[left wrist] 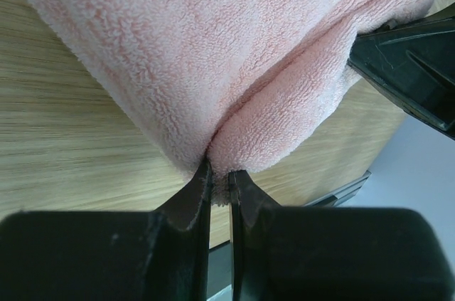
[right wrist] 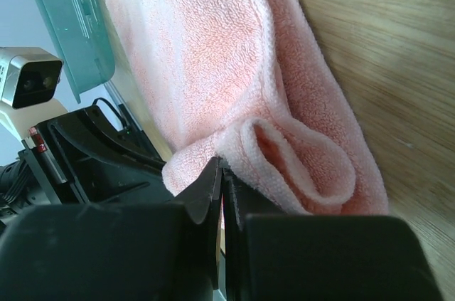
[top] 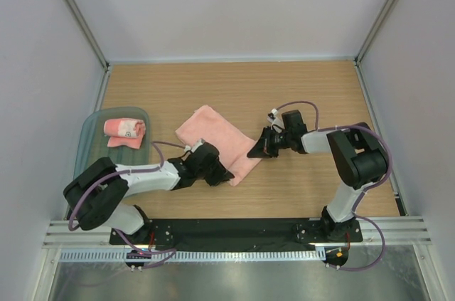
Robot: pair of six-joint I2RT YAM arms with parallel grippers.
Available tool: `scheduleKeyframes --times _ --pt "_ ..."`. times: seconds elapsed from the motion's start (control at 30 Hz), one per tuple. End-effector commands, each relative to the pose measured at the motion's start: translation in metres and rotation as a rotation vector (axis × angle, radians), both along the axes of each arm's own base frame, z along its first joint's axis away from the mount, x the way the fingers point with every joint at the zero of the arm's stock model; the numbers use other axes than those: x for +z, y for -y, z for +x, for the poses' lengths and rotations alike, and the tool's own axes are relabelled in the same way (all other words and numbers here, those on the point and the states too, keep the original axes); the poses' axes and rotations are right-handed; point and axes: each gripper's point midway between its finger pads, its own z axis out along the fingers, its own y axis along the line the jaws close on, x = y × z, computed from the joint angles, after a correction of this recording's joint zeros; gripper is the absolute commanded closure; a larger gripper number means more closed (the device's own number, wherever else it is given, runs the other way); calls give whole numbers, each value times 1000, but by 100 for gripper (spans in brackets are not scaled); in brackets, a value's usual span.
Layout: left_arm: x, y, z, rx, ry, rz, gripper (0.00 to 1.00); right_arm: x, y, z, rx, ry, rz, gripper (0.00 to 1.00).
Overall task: Roll the towels
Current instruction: Roll the towel
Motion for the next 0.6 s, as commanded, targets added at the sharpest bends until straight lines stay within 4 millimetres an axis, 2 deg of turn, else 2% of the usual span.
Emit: scheduleKeyframes --times 0.0,0.13,0.2,0.3,0.37,0.57 --pt "-47 -53 -31 16 -107 209 100 -8 3 16 -26 50 -42 95" --pt "-49 -64 -34 15 -89 234 100 -11 3 15 -22 39 -46 95" --pt "-49 -74 -35 20 -82 273 96 -11 3 15 -22 36 -47 95" --pt "-43 -82 -37 21 -70 294 87 -12 3 16 -24 36 -52 95" --pt "-39 -89 -38 28 -59 310 78 -13 3 16 -25 34 -56 96" --pt "-30 -100 -40 43 -34 330 62 -15 2 16 -19 36 -66 96"
